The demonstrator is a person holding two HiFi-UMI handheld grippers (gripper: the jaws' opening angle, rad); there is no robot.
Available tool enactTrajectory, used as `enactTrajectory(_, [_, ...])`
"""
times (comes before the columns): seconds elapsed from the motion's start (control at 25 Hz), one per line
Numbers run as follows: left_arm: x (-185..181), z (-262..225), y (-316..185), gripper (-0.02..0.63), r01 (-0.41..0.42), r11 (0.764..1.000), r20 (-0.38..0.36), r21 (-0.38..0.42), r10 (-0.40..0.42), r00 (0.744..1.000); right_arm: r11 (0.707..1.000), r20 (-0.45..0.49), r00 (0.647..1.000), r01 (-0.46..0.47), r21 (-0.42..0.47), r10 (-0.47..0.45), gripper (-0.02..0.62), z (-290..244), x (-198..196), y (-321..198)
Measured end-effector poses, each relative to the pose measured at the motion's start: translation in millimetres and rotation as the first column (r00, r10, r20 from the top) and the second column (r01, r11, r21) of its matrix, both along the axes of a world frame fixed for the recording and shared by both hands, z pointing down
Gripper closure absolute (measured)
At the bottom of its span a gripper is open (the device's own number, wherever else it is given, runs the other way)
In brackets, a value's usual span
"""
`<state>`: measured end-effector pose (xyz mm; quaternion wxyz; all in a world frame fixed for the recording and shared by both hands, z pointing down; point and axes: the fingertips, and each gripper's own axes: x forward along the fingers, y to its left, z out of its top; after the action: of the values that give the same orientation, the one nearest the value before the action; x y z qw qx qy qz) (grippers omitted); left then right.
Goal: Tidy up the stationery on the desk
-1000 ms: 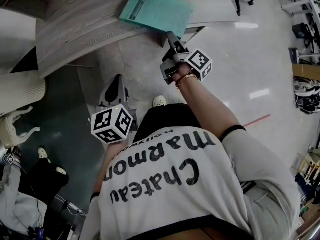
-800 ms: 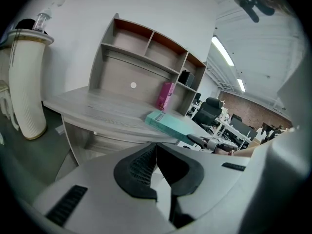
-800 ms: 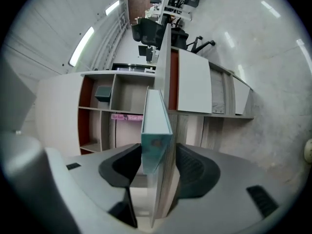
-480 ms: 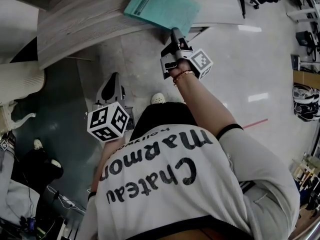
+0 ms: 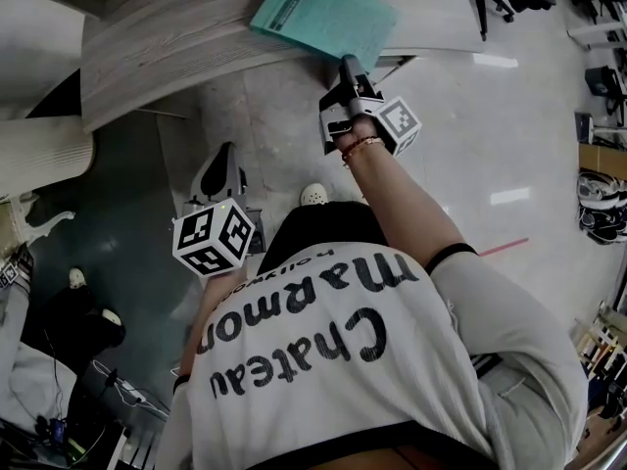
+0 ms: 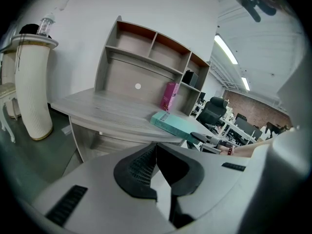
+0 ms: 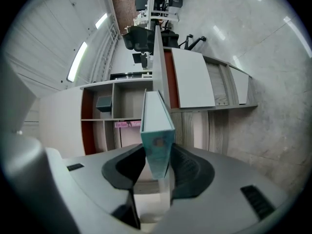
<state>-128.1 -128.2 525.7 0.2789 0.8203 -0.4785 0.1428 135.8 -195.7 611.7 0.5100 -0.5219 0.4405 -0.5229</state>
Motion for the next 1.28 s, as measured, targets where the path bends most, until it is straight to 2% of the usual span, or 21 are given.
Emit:
enactTrajectory(0.16, [2, -1, -3, 0.589, -0.008, 1.0, -0.007, 0.008, 0.008, 1.0, 0.999, -0.009, 1.0, 0.022, -0.032, -0.023, 0.425, -6, -1, 2])
enactTrajectory(0.44, [6, -6, -4, 0.589, -0.031, 0.999, -0.026, 0.029, 0.032, 0.999, 0.994, -0.123, 0.989, 0.076, -0.08, -0.086, 0.426, -24, 4, 6])
enactTrajectory(0.6, [16, -10, -3, 0.589, -0.038, 0.998, -0.043, 0.043, 0.04, 0.998, 0.992, -0.152, 0.984, 0.079, -0.1, -0.094, 0.428, -32, 15, 12])
enactTrajectory(0.88, [25, -32, -9, 0.589, -0.043, 0.995, -0.065, 0.092, 0.05, 0.997, 0.991, -0.177, 0.978, 0.097, -0.087, -0.111, 0.428, -60, 27, 18])
enactTrajectory(1.04, [32, -44, -14, 0.589, -0.034, 0.992, -0.074, 0.124, 0.044, 0.996, 0.982, -0.269, 0.946, 0.157, -0.104, -0.179, 0.428, -76, 33, 18])
enactTrajectory(1.28, [42, -54, -23, 0.589, -0.025, 0.988, -0.086, 0.15, 0.038, 0.996, 0.972, -0.388, 0.892, 0.224, -0.07, -0.233, 0.43, -113, 34, 5])
